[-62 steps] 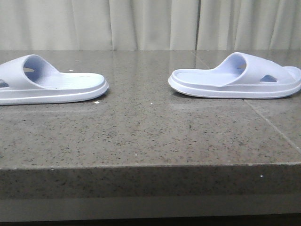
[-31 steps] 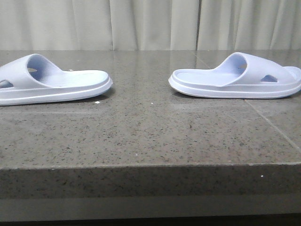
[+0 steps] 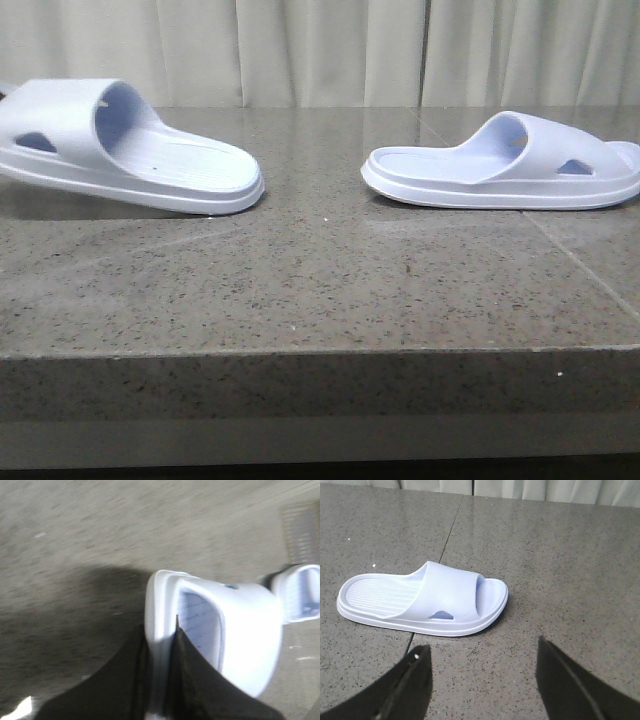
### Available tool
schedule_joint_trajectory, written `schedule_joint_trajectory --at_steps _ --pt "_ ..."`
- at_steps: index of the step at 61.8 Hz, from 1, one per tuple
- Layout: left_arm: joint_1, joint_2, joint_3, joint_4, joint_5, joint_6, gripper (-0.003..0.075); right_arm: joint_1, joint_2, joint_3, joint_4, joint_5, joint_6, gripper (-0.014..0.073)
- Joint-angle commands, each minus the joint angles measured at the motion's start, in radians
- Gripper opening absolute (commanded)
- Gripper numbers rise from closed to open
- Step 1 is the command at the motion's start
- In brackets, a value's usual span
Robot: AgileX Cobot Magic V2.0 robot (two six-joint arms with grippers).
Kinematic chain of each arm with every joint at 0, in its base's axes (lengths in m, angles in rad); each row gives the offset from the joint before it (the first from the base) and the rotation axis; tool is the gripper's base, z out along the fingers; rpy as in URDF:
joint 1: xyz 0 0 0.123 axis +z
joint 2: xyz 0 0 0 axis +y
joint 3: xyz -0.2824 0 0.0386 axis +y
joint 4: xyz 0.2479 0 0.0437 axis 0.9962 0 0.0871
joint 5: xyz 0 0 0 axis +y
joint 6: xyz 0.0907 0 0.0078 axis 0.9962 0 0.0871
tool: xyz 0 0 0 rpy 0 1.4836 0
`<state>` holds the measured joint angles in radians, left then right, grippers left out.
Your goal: Insert blue slippers together front up
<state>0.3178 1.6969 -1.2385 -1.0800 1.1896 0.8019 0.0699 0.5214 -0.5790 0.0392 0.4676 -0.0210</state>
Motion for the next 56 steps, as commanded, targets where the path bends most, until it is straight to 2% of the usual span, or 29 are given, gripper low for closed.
schedule_joint_trajectory --at_steps 1,23,40,50,56 --pt "-0.005 -0.123 0.025 -0.119 0.068 0.045 -0.002 -0.004 0.009 -0.034 -0.01 -0.087 -0.004 0.0477" --pt "-0.005 -0.306 0.317 -0.28 0.037 0.164 -0.002 -0.004 0.009 -0.034 -0.002 -0.061 -0.004 0.0477" --pt "-0.005 -0.306 0.333 -0.283 0.04 0.164 -0.002 -0.004 0.031 -0.043 -0.002 -0.009 -0.002 0.0476" --pt "-0.005 -0.306 0.333 -0.283 0.04 0.164 -0.002 -0.005 0.107 -0.127 -0.003 0.095 0.021 0.0476" --pt "-0.005 -0.306 0.333 -0.283 0.04 0.164 -0.002 -0.04 0.195 -0.211 -0.003 0.14 0.046 0.0476"
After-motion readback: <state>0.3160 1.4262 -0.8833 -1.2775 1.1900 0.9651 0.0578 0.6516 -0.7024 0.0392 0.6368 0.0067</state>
